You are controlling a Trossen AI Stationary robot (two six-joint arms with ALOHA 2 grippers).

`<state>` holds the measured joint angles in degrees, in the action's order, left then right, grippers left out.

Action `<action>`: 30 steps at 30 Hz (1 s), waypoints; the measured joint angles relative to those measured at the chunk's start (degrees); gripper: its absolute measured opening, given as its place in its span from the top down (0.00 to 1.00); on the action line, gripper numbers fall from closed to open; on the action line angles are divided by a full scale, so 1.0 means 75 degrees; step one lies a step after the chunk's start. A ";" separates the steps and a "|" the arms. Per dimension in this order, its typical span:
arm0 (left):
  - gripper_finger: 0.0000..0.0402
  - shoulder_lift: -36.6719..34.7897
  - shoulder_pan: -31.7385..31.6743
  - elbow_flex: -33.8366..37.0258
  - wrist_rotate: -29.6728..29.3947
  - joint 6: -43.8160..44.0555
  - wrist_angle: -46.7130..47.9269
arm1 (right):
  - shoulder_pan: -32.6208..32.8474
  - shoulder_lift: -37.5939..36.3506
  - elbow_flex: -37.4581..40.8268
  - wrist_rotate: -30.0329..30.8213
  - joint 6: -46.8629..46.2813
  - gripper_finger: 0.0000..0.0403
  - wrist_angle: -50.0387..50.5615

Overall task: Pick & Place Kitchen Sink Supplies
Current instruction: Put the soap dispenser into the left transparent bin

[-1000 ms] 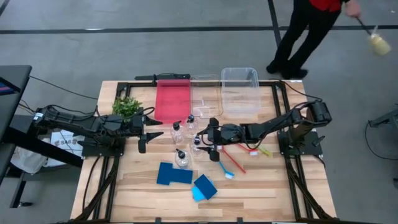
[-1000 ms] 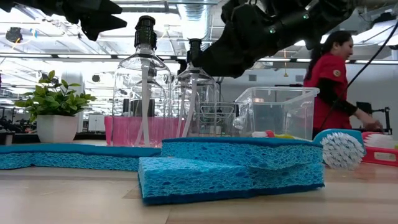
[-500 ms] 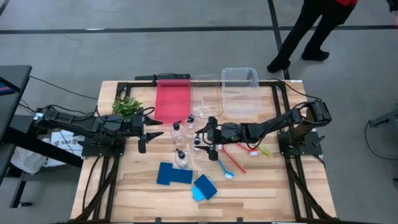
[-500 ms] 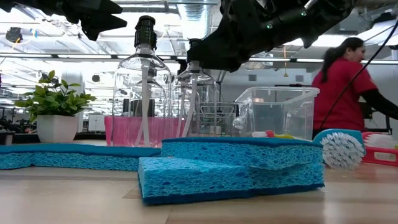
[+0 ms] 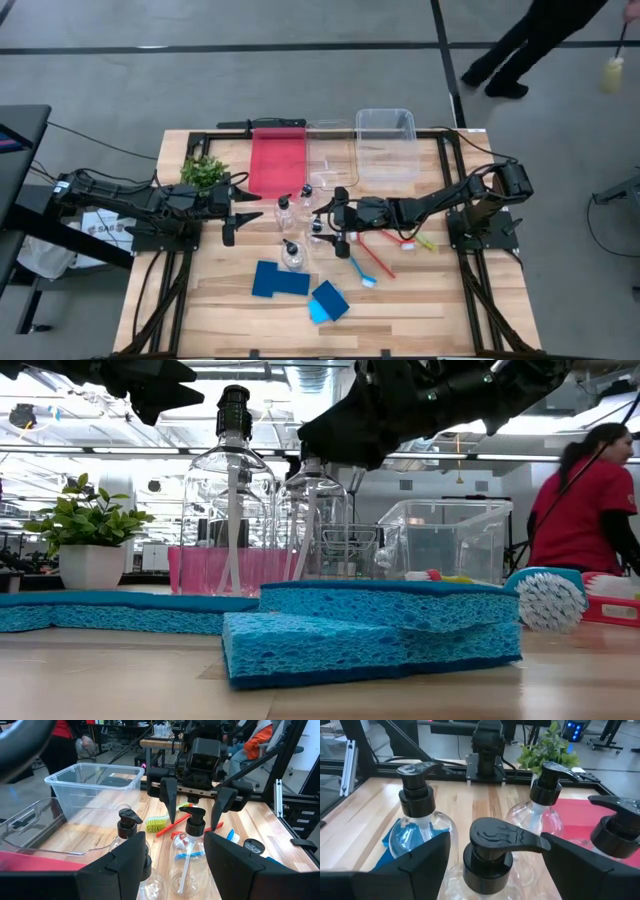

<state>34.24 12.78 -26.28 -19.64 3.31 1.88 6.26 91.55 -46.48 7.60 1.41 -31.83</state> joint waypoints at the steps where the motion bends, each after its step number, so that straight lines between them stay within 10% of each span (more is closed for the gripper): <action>1: 0.49 0.0000 0.0000 0.0000 0.0000 0.0000 0.0000 | 0.0000 0.0000 0.0000 0.0000 -0.0033 0.25 -0.0020; 16: 0.49 0.0000 -0.0001 0.0000 -0.0001 -0.0003 0.0001 | -0.0096 0.0000 0.0003 0.0006 -0.0399 0.27 -0.0048; 30: 0.49 0.0000 -0.0003 0.0000 -0.0003 -0.0003 0.0000 | -0.0096 -0.0003 0.0003 0.0001 -0.0401 0.63 -0.0047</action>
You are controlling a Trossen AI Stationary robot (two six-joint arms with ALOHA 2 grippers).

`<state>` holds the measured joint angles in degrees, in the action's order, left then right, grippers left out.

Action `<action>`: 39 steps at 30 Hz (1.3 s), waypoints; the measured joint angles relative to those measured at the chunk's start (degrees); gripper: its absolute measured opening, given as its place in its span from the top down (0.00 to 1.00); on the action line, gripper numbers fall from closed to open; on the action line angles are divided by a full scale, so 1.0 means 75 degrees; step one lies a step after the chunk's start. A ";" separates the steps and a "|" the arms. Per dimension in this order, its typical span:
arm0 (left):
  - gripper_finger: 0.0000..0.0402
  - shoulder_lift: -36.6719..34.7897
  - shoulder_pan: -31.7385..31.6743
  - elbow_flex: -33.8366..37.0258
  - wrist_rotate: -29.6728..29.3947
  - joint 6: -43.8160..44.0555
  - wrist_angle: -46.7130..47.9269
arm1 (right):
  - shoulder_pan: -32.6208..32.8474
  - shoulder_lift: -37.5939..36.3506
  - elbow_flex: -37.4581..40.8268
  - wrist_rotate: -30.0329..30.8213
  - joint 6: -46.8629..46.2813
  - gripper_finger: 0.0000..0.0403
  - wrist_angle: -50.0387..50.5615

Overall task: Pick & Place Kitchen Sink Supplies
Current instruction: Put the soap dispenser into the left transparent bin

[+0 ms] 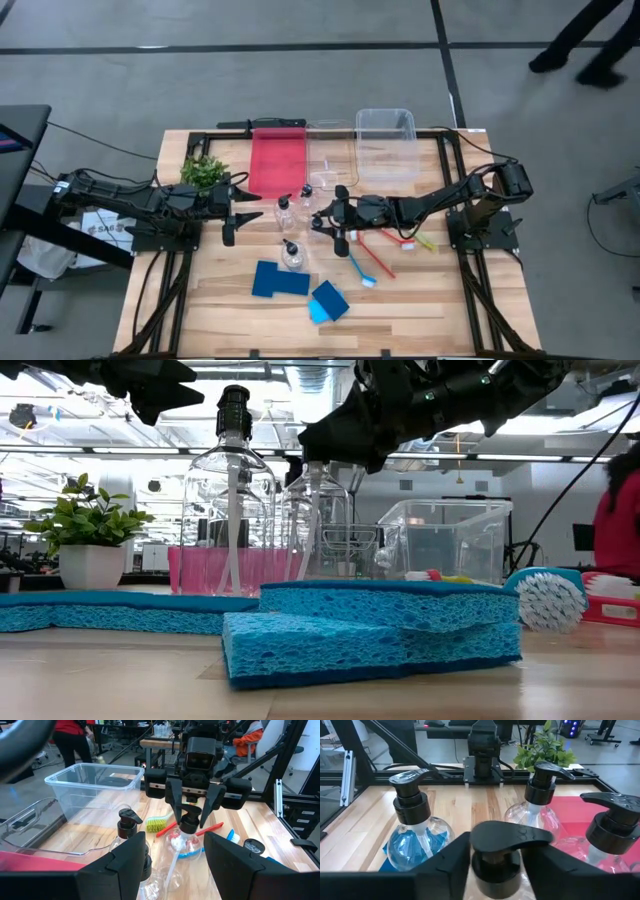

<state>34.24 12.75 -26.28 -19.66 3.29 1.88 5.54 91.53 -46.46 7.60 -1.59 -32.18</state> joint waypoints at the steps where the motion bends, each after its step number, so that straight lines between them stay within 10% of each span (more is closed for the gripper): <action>1: 0.49 0.0000 0.0001 0.0000 0.0000 0.0000 0.0001 | 0.0000 0.0000 0.0000 -0.0001 -0.0002 0.66 -0.0006; 39: 0.49 0.0000 0.0000 0.0000 0.0000 0.0000 -0.0001 | 0.0196 -0.0902 0.0008 -0.0019 -0.0402 0.71 0.0895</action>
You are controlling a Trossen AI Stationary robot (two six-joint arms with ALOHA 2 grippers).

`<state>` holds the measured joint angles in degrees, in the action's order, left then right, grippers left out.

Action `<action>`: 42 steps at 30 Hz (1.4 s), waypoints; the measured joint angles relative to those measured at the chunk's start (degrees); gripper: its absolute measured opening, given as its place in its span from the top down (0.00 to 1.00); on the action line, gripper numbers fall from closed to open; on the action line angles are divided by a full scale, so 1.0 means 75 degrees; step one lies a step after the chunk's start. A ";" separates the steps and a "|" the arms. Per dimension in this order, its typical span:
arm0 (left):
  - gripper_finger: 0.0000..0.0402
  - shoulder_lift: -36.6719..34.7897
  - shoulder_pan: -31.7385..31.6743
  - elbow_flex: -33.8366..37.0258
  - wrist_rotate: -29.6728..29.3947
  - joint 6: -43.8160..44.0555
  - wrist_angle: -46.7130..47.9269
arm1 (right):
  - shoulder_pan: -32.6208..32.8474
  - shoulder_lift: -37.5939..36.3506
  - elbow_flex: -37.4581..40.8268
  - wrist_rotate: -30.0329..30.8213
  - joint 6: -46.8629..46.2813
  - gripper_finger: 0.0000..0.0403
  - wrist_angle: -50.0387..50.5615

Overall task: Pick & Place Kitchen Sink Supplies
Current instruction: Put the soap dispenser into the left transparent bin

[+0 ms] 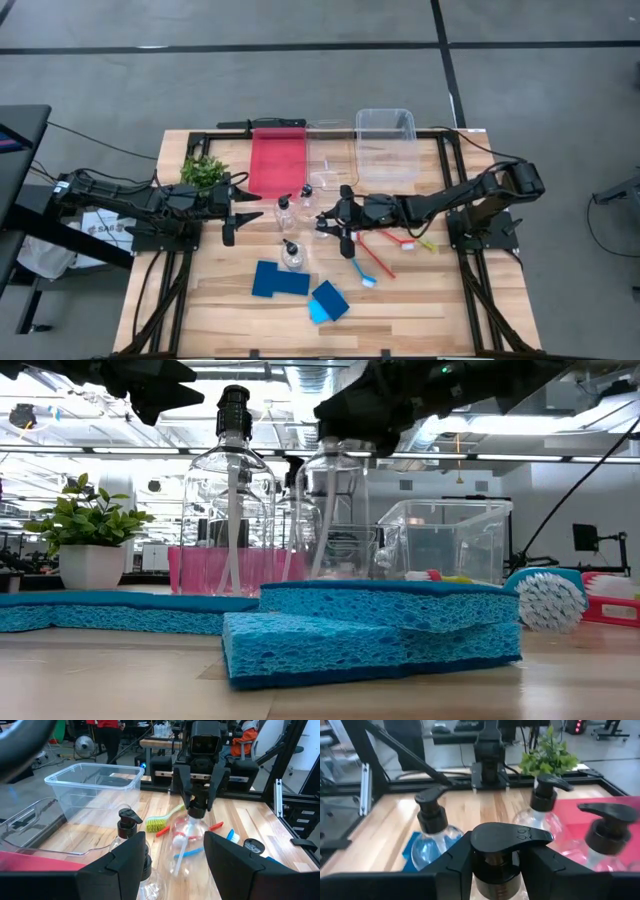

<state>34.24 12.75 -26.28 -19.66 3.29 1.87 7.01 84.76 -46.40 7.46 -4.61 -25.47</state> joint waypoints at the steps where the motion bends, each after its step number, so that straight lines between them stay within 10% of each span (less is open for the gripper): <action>1: 0.49 0.0000 0.0000 0.0000 0.0000 -0.0003 0.0003 | 0.0019 -0.0092 0.0001 0.0006 0.0001 0.71 0.0021; 25: 0.49 0.0000 0.0000 0.0000 0.0000 -0.0003 0.0003 | -0.0482 -0.2658 -0.0088 0.0009 0.0006 0.64 0.1525; 42: 0.49 0.0000 0.0000 0.0001 0.0000 -0.0003 -0.0029 | -0.2410 -0.1380 -0.2992 -0.0041 0.1091 0.64 0.3564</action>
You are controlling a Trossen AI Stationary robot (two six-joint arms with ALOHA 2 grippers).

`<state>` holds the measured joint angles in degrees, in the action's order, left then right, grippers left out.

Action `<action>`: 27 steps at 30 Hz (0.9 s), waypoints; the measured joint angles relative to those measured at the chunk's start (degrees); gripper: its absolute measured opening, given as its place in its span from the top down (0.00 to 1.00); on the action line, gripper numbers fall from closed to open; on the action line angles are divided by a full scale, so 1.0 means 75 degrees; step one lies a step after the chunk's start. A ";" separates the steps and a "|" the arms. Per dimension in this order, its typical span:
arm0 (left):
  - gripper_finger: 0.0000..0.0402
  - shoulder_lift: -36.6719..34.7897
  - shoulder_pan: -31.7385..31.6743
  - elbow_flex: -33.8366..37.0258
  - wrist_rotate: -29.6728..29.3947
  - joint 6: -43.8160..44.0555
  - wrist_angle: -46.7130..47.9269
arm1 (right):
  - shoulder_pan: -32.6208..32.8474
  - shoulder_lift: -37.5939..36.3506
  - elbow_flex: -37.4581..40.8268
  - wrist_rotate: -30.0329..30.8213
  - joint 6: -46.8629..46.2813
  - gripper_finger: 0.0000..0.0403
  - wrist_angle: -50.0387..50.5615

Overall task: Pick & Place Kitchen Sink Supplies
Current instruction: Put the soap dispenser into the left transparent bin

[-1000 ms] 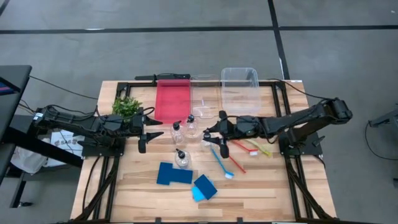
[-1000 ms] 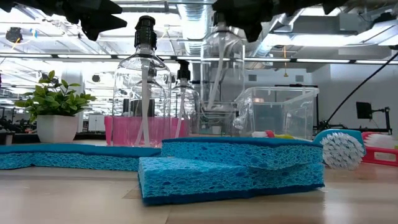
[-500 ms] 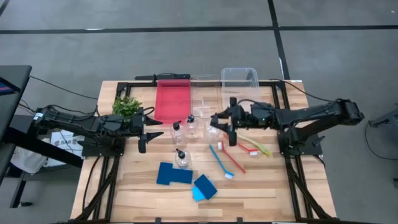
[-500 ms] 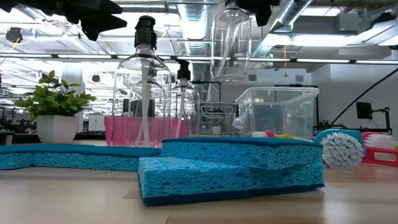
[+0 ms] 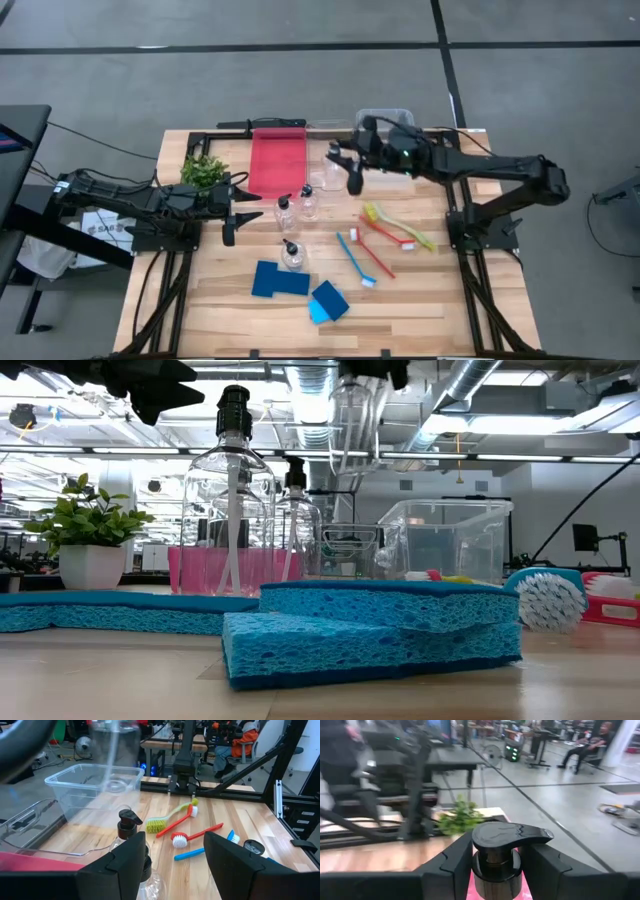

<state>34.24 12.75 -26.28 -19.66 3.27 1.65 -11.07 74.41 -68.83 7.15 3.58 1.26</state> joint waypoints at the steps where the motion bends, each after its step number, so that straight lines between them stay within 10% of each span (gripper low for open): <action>1: 0.49 0.0000 0.0001 0.0001 0.0000 -0.0001 0.0003 | -0.0160 0.0134 -0.0140 -0.0083 0.0002 0.66 -0.0012; 27: 0.49 0.0000 0.0000 0.0002 0.0000 -0.0201 -0.0003 | -0.2878 0.3421 -0.1123 -0.2600 -0.0430 0.70 -0.1430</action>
<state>34.24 12.75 -26.26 -19.66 1.76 1.63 -32.65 100.06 -77.25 -12.35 0.35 -9.46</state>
